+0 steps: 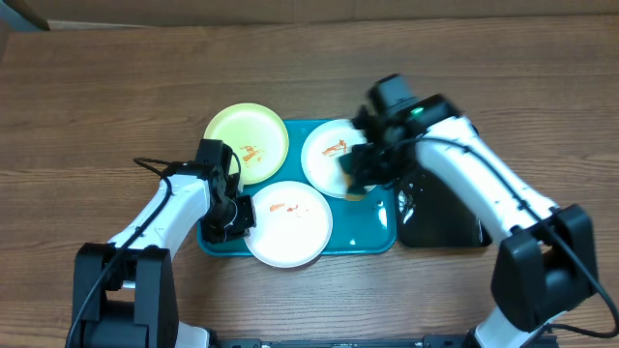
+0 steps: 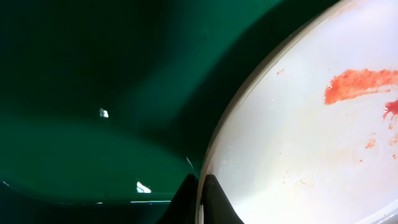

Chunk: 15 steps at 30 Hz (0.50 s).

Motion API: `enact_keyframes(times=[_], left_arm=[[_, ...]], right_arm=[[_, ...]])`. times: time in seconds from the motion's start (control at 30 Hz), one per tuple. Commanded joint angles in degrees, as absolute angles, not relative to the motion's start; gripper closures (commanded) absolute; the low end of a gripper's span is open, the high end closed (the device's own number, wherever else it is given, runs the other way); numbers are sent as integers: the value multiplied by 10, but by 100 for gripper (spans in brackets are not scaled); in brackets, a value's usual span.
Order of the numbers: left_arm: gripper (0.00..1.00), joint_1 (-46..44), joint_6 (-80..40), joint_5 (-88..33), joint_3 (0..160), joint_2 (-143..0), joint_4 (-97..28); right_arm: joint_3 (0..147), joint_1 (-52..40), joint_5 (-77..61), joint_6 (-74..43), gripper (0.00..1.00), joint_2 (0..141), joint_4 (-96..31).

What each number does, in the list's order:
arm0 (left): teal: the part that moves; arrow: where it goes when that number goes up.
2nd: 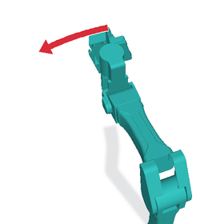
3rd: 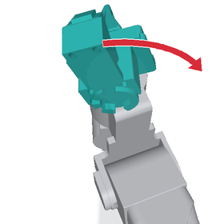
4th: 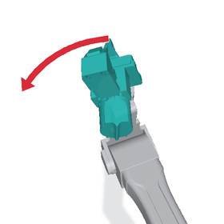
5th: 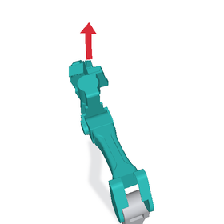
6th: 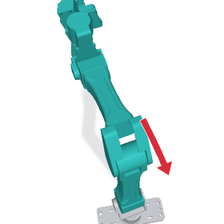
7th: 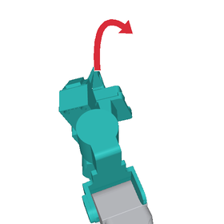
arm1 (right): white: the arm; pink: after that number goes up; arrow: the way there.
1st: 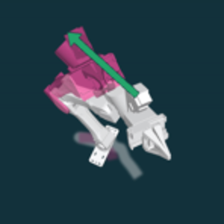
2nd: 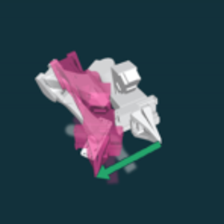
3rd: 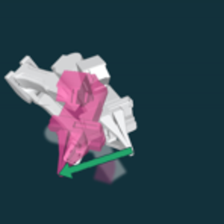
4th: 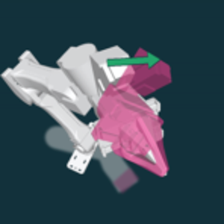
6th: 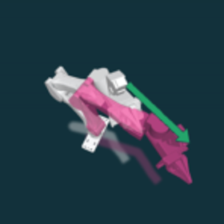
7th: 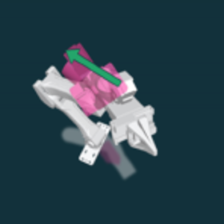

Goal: Clean dirty plates on tray and stack at the side
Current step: 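Scrub the pink-white plate with the sponge in the right gripper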

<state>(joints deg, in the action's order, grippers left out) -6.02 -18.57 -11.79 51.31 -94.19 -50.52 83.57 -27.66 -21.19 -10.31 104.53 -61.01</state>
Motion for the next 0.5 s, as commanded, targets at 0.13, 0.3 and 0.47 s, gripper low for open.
enact_keyframes(times=[0.13,0.3,0.47], left_arm=[[96,-64,-198,-106,507,-949,-504],[96,-64,-198,-106,507,-949,-504],[96,-64,-198,-106,507,-949,-504]], right_arm=[[843,-392,-168,-172,96,1054,-510],[843,-446,-161,-181,96,1099,-457],[843,-477,-161,-181,96,1147,-415]])
